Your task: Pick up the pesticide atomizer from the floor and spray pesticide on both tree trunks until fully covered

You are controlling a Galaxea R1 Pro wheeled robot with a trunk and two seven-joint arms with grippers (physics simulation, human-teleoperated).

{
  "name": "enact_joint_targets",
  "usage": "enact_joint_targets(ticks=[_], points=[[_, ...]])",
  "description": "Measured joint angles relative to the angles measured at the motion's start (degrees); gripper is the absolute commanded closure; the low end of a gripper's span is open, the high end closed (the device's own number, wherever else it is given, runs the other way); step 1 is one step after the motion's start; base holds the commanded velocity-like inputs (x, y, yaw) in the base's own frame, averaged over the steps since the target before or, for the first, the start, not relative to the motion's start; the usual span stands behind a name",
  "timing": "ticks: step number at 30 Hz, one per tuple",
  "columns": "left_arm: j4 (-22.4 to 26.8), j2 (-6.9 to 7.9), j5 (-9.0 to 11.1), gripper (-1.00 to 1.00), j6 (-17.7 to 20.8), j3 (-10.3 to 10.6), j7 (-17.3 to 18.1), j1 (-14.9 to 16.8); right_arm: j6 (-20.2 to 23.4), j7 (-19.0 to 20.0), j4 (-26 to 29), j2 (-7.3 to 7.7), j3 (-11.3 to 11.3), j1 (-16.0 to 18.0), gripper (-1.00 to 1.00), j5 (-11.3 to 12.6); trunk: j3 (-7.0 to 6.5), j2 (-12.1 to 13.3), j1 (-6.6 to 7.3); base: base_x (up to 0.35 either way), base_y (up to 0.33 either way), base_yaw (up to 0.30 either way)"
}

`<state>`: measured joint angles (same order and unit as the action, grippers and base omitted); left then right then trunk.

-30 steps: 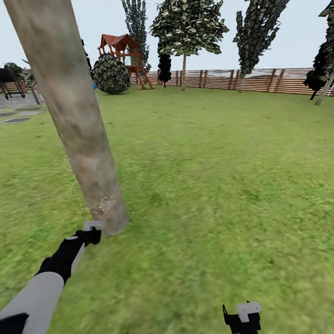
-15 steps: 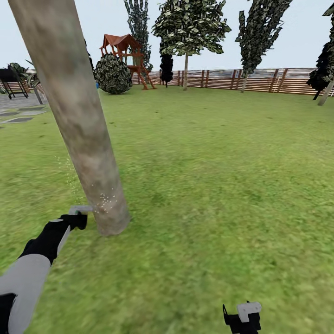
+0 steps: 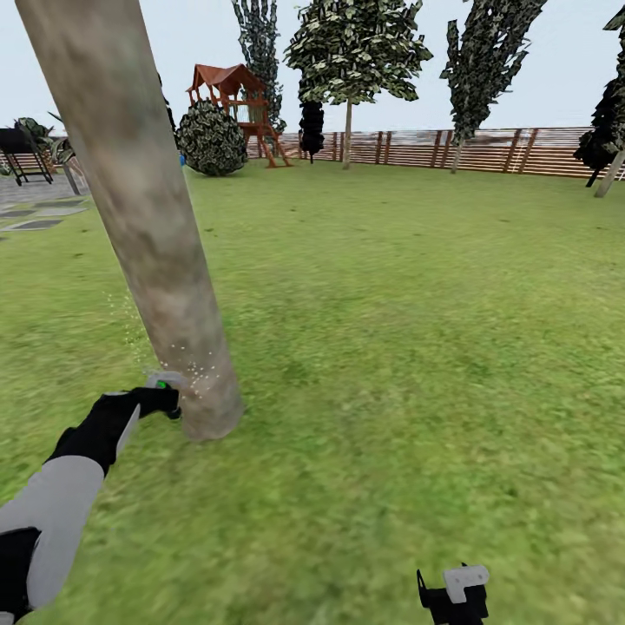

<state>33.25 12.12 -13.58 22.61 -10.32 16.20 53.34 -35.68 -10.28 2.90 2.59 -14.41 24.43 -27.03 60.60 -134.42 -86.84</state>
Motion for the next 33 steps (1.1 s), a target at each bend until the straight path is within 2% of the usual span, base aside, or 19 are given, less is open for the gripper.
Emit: enact_joint_targets(ticks=[1, 2, 4, 6, 9, 11, 15, 20, 21, 22, 28, 33], points=[[0.0, 1.29, -2.14, 1.0, 0.66, -0.01, 2.3, 1.18, 0.0, 0.0, 0.0, 0.02, 0.0, 0.0, -1.0, -0.01, 0.0, 0.0, 0.0, 0.0, 0.0, 0.0], [-0.02, 2.09, -3.44, 1.0, 1.51, 0.02, 3.93, 1.84, 0.0, 0.0, 0.0, 0.02, 0.0, 0.0, -1.0, 0.0, 0.0, 0.0, 0.0, 0.0, 0.0, 0.0], [0.01, 2.98, -4.61, 1.0, 2.6, -0.01, 6.48, 2.38, 0.0, 0.0, 0.0, 0.01, 0.0, 0.0, -1.0, 0.0, 0.01, 0.0, 0.0, 0.0, 0.0, 0.0], [0.05, 3.35, -4.93, 1.0, 3.11, -0.05, 8.25, 2.77, 0.0, 0.0, 0.0, 0.0, 0.0, 0.0, -1.0, 0.01, 0.01, 0.0, 0.0, 0.0, 0.0, 0.0], [0.78, 2.64, -4.81, 1.0, 3.83, -0.06, 8.87, 3.83, 0.0, 0.0, 0.0, 0.04, -0.01, 0.0, -1.0, 0.02, 0.0, 0.0, 0.0, 0.0, 0.0, 0.0], [1.74, 1.96, -4.68, 1.0, 6.31, 0.0, 9.05, 5.26, 0.0, 0.0, 0.0, 0.03, 0.0, 0.0, -1.0, -0.03, 0.0, 0.0, 0.0, 0.0, 0.0, 0.0], [2.44, 2.59, -5.04, 1.0, 7.36, 0.1, 10.08, 6.42, 0.0, 0.0, 0.0, 0.05, 0.0, 0.0, -1.0, -0.01, 0.0, 0.0, 0.0, 0.0, 0.0, 0.0], [2.52, 6.05, -5.4, 1.0, 7.39, 0.11, 11.34, 7.36, 0.0, 0.0, 0.0, 0.05, 0.0, 0.0, -1.0, -0.02, 0.01, 0.0, 0.0, 0.0, 0.0, 0.0], [2.95, 7.15, -5.57, 1.0, 7.37, 0.06, 11.45, 7.4, 0.0, 0.0, 0.0, -0.01, 0.01, 0.0, -1.0, -0.02, 0.0, 0.0, 0.0, 0.0, 0.0, 0.0], [4.48, 7.41, -5.13, 1.0, 9.0, 0.09, 12.05, 7.4, 0.0, 0.0, 0.0, -0.03, 0.0, 0.0, -1.0, 0.03, 0.0, 0.0, 0.0, 0.0, 0.0, 0.045], [6.88, 7.22, -5.25, 1.0, 10.94, 0.12, 12.45, 7.27, 0.0, 0.0, 0.0, -0.04, 0.01, 0.0, -1.0, 0.04, 0.01, 0.0, 0.0, 0.011, -0.012, 0.19], [8.29, 6.72, -5.33, 1.0, 12.25, 0.12, 12.37, 7.3, -0.04, -0.01, 0.01, 0.01, 0.0, 0.0, -1.0, 0.03, 0.01, 0.0, 0.0, 0.124, -0.204, 0.023]])
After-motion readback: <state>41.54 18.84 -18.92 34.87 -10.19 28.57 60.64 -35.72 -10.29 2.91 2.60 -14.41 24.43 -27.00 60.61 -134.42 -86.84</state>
